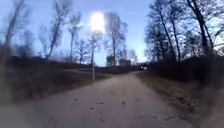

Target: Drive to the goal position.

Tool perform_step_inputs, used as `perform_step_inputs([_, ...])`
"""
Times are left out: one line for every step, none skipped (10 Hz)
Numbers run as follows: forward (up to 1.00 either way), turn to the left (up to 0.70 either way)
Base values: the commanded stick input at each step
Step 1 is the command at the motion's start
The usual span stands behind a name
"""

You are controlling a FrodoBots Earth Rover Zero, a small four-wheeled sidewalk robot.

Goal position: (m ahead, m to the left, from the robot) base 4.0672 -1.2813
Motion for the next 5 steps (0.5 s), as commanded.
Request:
perform_step_inputs([1.0,0.0])
perform_step_inputs([1.0,0.0])
perform_step_inputs([1.0,0.0])
perform_step_inputs([1.0,0.0])
perform_step_inputs([1.0,-0.07])
